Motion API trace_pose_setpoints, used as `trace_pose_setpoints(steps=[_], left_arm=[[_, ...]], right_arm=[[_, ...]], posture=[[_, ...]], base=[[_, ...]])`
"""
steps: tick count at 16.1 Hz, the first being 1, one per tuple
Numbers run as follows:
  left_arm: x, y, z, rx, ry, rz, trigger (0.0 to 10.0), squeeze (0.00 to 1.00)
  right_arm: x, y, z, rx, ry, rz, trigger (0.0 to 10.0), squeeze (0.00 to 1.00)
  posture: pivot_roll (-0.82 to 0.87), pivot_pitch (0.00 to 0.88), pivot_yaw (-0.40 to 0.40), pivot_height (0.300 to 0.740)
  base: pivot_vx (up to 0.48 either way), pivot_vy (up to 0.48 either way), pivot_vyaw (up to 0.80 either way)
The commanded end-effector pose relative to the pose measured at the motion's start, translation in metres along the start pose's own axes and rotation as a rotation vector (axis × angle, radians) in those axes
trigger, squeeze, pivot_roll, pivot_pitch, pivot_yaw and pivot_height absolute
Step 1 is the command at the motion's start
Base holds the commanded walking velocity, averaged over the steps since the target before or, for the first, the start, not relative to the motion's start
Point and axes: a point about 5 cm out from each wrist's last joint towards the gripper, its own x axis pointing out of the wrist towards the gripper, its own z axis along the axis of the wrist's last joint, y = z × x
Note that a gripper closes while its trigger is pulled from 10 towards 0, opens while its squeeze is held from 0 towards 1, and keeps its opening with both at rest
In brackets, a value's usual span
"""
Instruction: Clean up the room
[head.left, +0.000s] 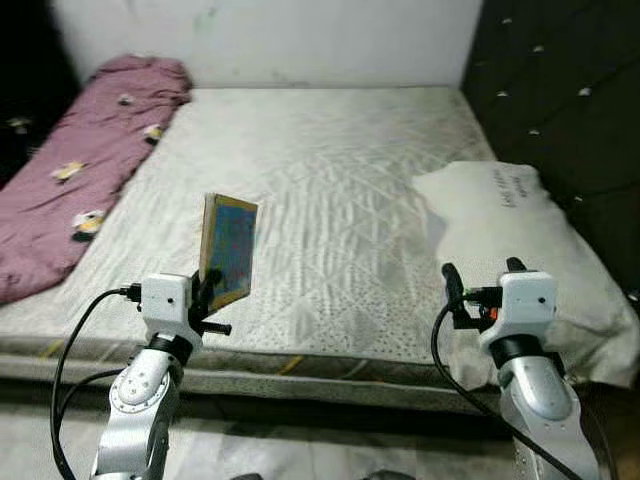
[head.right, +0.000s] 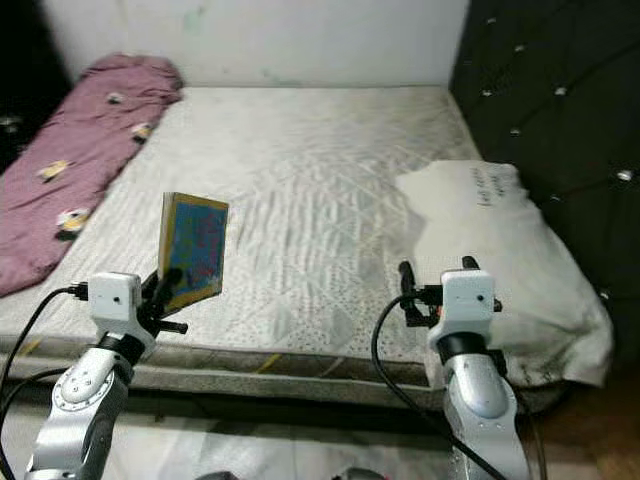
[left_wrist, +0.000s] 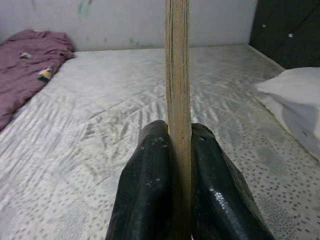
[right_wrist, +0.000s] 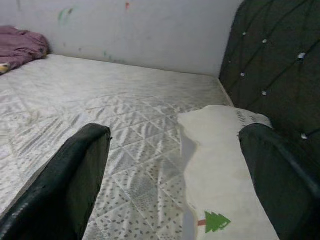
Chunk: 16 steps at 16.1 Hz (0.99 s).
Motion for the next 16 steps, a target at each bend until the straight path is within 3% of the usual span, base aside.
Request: trace_pose_setpoints(steps=[1,8,16], left_arm=[[0.0005,0.0041,0.0116,0.016,-0.053,0.003,10.0,0.0],[0.0016,0.0029,0.013,0.009,-0.063,-0.015,10.0,0.0],[0.0048,0.01,0.0097,0.045,-0.03,0.08,10.0,0.0]], right_arm=[[0.002,0.0028,0.0037,-0.002,-0.009,0.011,10.0,0.0],[0.0023,0.0042,0.0043,0.005,-0.011,0.013,10.0,0.0],[0.004,0.0057,0.0052,0.012,-0.018,0.014,10.0,0.0]], posture=[[-0.11,0.0,0.048,0.74],[-0.12,0.0,0.048,0.74],[-0.11,0.0,0.052,0.74]], base=[[0.0,0.0,0.0],[0.31,0.0,-0.56],[0.073,0.0,0.0]])
